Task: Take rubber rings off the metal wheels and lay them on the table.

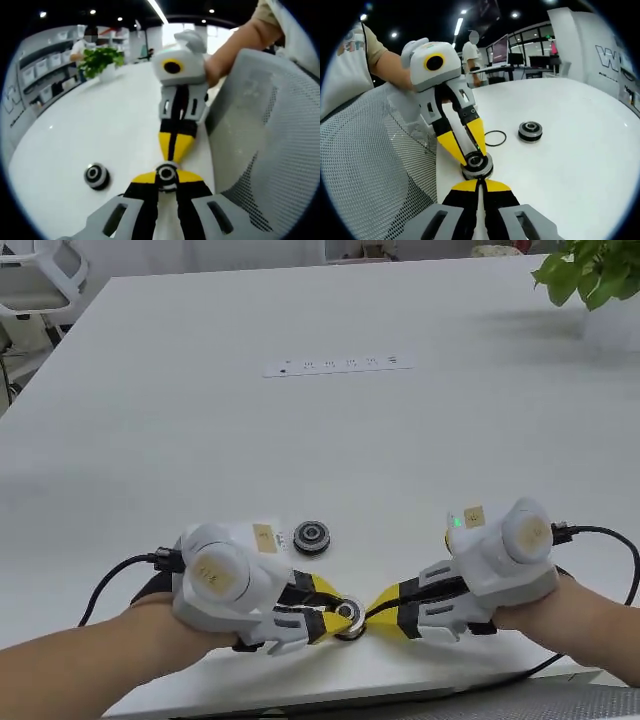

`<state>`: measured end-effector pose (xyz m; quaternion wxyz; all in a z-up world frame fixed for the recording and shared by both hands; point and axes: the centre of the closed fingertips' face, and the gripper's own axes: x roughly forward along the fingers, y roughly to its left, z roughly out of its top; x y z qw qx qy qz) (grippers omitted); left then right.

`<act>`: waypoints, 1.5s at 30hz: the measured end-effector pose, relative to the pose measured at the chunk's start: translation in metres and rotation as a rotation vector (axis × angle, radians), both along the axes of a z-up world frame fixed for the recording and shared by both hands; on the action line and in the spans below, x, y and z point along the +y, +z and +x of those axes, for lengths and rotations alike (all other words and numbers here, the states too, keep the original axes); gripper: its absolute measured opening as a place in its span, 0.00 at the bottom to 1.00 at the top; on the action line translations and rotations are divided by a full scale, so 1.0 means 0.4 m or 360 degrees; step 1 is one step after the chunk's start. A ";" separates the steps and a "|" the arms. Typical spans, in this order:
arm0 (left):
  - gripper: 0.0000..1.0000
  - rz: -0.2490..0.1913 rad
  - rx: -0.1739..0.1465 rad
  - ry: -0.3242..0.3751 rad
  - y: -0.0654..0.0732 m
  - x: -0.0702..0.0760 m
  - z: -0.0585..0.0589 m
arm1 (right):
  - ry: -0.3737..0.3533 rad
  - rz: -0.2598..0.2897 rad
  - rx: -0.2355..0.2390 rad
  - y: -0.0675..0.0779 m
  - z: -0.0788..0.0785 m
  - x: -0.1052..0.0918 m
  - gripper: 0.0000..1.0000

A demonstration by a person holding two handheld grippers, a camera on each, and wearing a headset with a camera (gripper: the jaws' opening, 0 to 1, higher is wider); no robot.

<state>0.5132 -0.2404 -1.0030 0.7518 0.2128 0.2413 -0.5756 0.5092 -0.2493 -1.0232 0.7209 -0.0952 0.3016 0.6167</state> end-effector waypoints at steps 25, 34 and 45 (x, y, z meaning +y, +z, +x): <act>0.12 0.0017 -0.0026 0.0013 0.000 0.001 0.005 | -0.0434 0.0289 0.0614 0.008 0.018 -0.006 0.00; 0.12 0.0026 -0.0036 0.0011 0.000 0.000 0.005 | -0.0522 0.0434 0.0729 0.036 0.029 -0.006 0.00; 0.12 0.0036 -0.0044 0.0020 0.000 0.000 0.008 | -0.0519 0.0467 0.0723 0.048 0.029 -0.003 0.00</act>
